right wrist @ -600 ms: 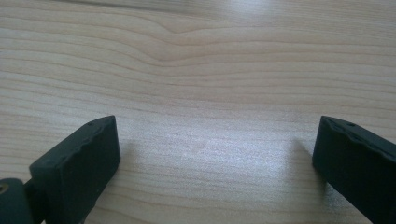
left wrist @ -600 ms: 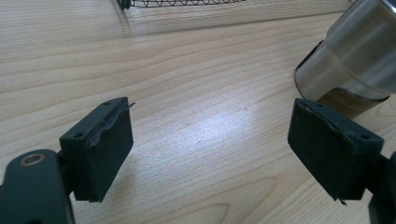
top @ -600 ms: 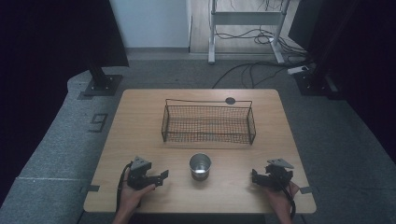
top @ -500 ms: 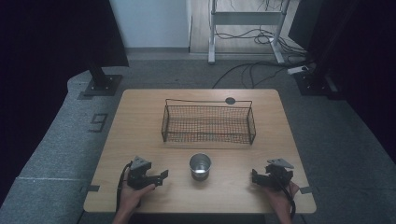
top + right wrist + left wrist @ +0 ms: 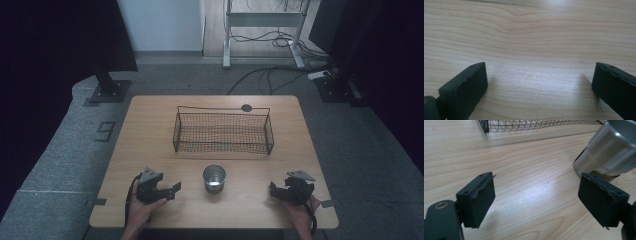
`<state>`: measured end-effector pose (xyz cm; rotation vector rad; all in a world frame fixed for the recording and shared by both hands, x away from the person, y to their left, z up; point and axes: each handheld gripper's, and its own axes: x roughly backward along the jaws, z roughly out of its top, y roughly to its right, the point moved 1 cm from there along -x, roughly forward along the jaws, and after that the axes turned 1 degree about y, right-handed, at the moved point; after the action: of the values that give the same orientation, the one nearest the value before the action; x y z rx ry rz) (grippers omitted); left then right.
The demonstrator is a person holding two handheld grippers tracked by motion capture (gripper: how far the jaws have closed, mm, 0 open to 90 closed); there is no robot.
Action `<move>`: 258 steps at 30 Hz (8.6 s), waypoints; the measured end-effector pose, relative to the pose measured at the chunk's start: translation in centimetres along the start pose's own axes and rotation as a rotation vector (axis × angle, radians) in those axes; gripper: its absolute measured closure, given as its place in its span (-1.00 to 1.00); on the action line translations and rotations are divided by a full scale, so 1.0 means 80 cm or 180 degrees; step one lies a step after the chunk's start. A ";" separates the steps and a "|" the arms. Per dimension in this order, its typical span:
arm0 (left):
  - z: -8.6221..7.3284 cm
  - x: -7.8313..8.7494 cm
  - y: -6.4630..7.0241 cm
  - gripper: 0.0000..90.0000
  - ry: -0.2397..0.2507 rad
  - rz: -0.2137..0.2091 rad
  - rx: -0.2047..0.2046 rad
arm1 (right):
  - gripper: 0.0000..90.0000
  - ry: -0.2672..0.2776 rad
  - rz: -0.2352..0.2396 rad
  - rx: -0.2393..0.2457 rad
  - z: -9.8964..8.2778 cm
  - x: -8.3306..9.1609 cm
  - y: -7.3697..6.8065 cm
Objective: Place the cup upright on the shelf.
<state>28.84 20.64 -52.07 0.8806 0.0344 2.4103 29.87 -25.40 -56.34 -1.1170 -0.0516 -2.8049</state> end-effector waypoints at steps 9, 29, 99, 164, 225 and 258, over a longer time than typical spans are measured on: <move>0.015 -0.005 0.011 -0.69 0.0029 -0.0026 0.0038 | -1.00 0.0007 0.0021 0.0025 -0.001 0.001 0.001; 0.039 -0.013 0.050 -0.75 0.0036 -0.0275 -0.0097 | -0.98 0.0015 0.0031 0.0040 -0.002 0.002 0.002; 0.043 -0.107 0.138 -0.67 -0.0111 -0.0159 -0.0607 | -0.97 0.0019 0.0026 0.0033 -0.002 0.002 0.002; 0.116 -0.044 0.097 -0.62 0.0213 -0.0148 -0.0442 | -0.94 0.0030 0.0006 0.0013 -0.002 0.002 0.002; 0.187 -0.062 0.067 -0.58 0.0303 -0.0106 -0.0383 | -0.93 0.0030 -0.0001 0.0006 -0.001 0.002 0.003; 0.218 -0.086 0.067 -0.57 0.0330 -0.0058 -0.0394 | -0.93 0.0043 -0.0010 0.0005 -0.001 0.002 0.003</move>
<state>40.88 9.73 -41.31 0.6963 -0.0668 2.4105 29.74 -25.67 -56.34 -1.0986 -0.0541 -2.8143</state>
